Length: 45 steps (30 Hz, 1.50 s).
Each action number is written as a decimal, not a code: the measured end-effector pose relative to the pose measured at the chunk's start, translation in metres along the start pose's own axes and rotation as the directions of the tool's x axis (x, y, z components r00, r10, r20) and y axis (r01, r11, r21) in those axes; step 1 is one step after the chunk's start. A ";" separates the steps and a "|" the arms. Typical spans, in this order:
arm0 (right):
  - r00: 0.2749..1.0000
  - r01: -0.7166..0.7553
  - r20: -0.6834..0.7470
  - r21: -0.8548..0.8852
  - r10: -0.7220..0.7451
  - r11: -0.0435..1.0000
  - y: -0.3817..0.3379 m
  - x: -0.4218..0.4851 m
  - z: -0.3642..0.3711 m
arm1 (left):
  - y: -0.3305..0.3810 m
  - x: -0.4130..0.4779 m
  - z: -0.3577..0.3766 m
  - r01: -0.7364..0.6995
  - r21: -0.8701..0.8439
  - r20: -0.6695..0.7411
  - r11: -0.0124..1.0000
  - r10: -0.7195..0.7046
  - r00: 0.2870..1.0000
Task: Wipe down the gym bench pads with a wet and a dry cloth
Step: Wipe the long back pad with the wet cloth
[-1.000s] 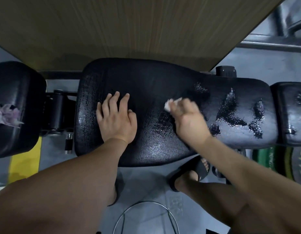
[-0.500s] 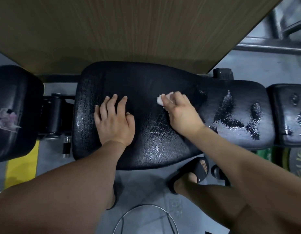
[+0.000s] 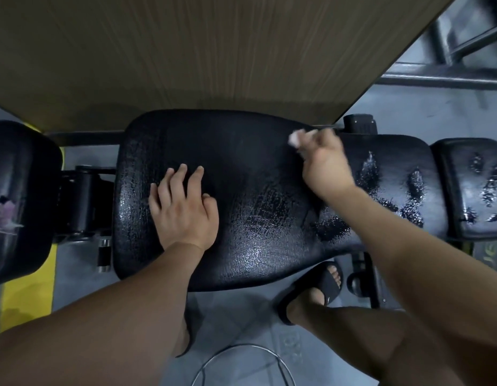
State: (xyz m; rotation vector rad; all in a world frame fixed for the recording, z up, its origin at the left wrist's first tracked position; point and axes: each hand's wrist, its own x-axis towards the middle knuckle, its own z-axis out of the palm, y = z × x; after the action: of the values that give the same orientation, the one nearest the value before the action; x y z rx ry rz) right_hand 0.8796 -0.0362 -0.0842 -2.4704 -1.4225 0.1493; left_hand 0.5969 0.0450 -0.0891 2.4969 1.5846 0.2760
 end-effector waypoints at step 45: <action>0.961 -0.255 -0.103 0.016 0.255 0.967 -0.042 -0.118 0.007 | -0.001 0.002 0.004 -0.029 -0.016 -0.045 0.999 0.028 0.999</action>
State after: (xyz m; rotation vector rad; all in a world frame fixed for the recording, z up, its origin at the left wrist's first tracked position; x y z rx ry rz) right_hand 0.7833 -0.1163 -0.0845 -2.6093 -1.0580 0.0724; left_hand 0.5978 0.0472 -0.0926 2.5193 1.5570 0.3499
